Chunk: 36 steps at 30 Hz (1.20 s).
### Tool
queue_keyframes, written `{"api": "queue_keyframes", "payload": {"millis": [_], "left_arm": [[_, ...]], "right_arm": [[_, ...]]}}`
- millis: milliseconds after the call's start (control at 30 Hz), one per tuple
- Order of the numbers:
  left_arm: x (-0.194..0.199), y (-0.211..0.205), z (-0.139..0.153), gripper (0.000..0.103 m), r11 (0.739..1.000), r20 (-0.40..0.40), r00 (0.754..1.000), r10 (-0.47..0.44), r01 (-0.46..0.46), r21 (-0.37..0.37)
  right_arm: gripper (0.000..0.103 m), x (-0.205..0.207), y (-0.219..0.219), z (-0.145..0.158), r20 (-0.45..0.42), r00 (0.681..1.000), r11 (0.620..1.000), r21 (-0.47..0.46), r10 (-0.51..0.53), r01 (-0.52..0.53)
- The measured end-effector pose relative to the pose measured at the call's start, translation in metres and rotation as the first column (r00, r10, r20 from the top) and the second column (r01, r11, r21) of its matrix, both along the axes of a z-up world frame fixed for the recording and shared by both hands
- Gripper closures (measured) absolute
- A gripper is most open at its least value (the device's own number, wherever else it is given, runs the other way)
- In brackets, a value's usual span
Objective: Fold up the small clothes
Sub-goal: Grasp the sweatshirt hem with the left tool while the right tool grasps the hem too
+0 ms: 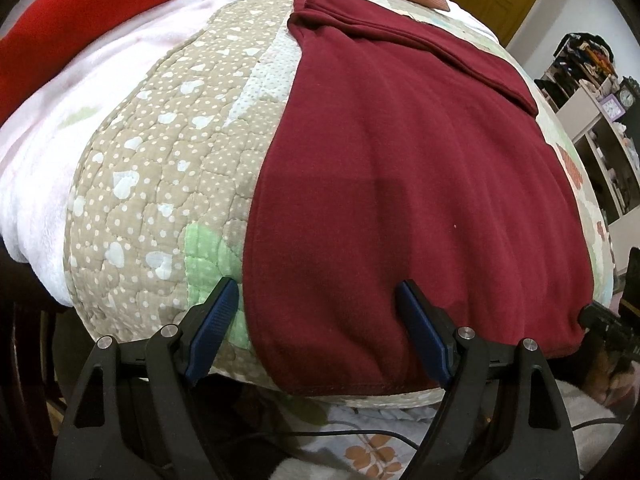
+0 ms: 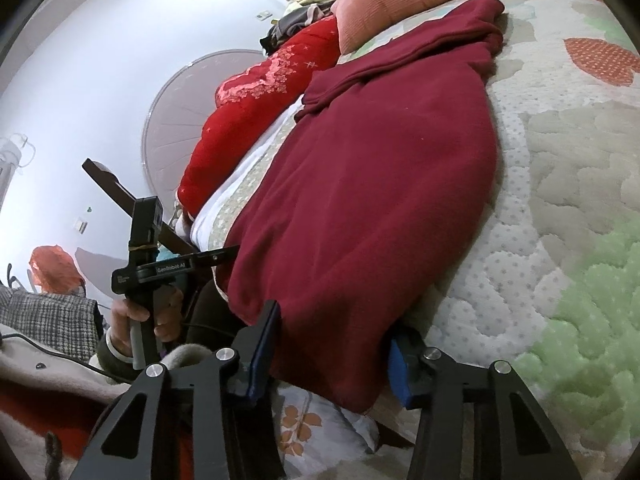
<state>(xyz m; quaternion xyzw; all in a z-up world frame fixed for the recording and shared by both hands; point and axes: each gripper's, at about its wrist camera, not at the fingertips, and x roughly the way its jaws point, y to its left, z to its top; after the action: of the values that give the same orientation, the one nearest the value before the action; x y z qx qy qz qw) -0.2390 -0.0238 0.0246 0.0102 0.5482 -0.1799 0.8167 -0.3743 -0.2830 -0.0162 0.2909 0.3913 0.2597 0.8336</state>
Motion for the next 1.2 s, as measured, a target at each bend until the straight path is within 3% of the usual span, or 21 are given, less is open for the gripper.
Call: {"api": "queue_keyframes", "payload": {"millis": [100,167,267,367,467,667,1000,1200], "left_arm": [[-0.002,-0.002,0.003,0.035,1.0,0.011,1.0,-0.024,0.024,0.005],[-0.002,-0.002,0.005,0.052,1.0,0.012,1.0,-0.029,0.029,-0.006],[0.002,0.002,0.008,0.069,0.999,0.003,1.0,-0.029,0.029,-0.042],[0.007,0.007,0.009,0.078,0.997,-0.016,1.0,-0.015,0.014,-0.076],[0.012,0.015,0.01,0.082,0.993,-0.036,0.999,0.004,-0.008,-0.115],[0.012,0.015,0.015,0.088,0.992,-0.027,1.0,0.0,-0.003,-0.123],[0.015,0.002,0.032,0.09,0.985,0.003,0.999,-0.04,0.039,-0.171],[0.014,0.004,0.024,0.09,0.988,-0.01,0.999,-0.031,0.029,-0.149]], "right_arm": [[0.06,0.004,0.001,0.001,-0.001,1.0,1.0,0.018,0.007,-0.007],[0.062,0.008,0.002,0.004,0.004,1.0,0.999,0.044,0.013,-0.013],[0.063,0.013,0.004,0.011,0.031,0.999,0.998,0.062,0.022,-0.024],[0.064,0.017,0.004,0.017,0.061,0.998,0.997,0.067,0.027,-0.031],[0.064,0.02,0.001,0.023,0.081,0.997,0.997,0.073,0.013,-0.019],[0.066,0.018,-0.006,0.03,0.101,0.995,0.995,0.101,-0.021,0.011],[0.075,0.017,-0.023,0.042,0.156,0.984,0.989,0.138,-0.081,0.06],[0.075,0.019,-0.017,0.03,0.049,0.998,1.0,0.017,-0.026,0.026]]}}
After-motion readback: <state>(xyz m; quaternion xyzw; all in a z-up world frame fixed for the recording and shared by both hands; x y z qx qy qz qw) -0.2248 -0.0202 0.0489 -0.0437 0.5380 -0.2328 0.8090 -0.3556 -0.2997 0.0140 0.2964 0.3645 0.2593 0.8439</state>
